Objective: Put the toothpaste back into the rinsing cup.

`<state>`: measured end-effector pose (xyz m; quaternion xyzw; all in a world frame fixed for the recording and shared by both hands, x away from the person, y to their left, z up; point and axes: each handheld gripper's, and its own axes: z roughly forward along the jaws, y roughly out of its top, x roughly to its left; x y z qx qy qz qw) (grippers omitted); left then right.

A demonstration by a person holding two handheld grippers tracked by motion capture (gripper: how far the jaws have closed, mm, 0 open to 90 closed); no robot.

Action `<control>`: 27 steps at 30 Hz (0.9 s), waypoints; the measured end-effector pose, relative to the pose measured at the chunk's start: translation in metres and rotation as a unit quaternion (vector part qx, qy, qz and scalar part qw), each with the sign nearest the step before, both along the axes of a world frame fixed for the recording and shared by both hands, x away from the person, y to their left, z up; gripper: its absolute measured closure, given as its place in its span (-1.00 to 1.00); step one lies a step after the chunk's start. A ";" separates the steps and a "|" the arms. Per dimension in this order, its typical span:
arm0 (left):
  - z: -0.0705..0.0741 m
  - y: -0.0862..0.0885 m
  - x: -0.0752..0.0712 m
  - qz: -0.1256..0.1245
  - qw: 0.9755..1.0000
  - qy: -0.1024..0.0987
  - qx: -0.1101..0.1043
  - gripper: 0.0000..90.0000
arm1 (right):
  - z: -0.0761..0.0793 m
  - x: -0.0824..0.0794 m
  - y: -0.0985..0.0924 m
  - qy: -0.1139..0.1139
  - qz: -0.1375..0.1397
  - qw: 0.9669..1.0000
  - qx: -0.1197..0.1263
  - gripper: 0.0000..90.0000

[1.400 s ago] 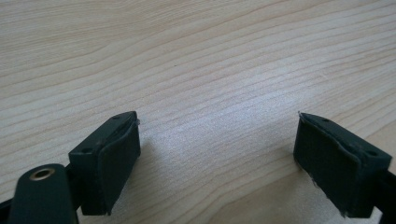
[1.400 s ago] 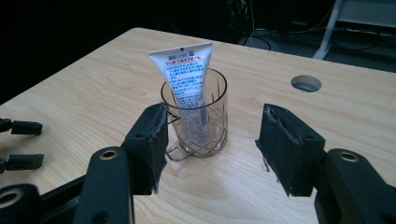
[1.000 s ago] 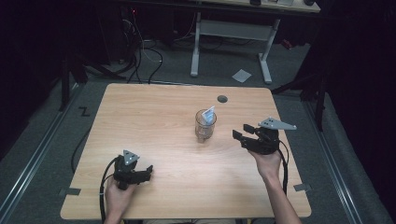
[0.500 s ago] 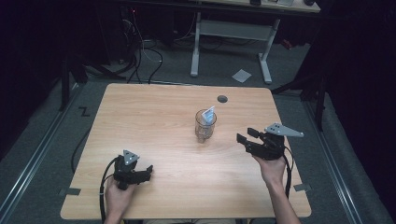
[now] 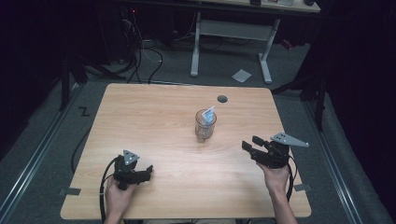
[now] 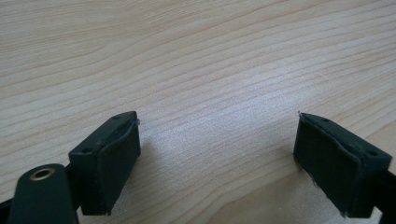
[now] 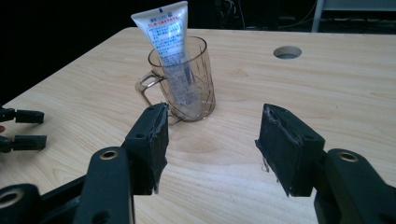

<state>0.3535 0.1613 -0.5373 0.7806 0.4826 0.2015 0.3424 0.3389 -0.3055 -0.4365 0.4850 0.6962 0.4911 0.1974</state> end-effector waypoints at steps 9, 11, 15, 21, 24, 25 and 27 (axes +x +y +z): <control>0.000 0.000 0.000 0.000 1.000 0.000 0.000 -0.67 | -0.014 -0.006 -0.005 0.009 -0.010 1.000 -0.003 -0.06; 0.000 0.000 0.000 0.000 1.000 0.000 0.000 -0.67 | -0.017 -0.006 -0.005 0.012 -0.011 1.000 -0.004 -0.06; 0.000 0.000 0.000 0.000 1.000 0.000 0.000 -0.67 | -0.021 -0.007 -0.005 0.014 -0.014 1.000 -0.009 -0.06; 0.000 0.000 0.000 0.000 1.000 0.000 0.000 -0.67 | -0.030 -0.009 -0.004 0.015 -0.021 1.000 -0.015 -0.04; 0.000 0.000 0.000 0.000 1.000 0.000 0.000 -0.67 | -0.034 -0.010 -0.003 0.013 -0.025 0.999 -0.020 -0.03; 0.000 0.000 0.000 0.000 1.000 0.000 0.000 -0.67 | -0.035 -0.010 -0.003 0.015 -0.025 0.999 -0.019 -0.03; 0.000 0.000 0.000 0.000 1.000 0.000 0.000 -0.67 | -0.038 -0.011 -0.002 0.018 -0.024 0.999 -0.021 -0.03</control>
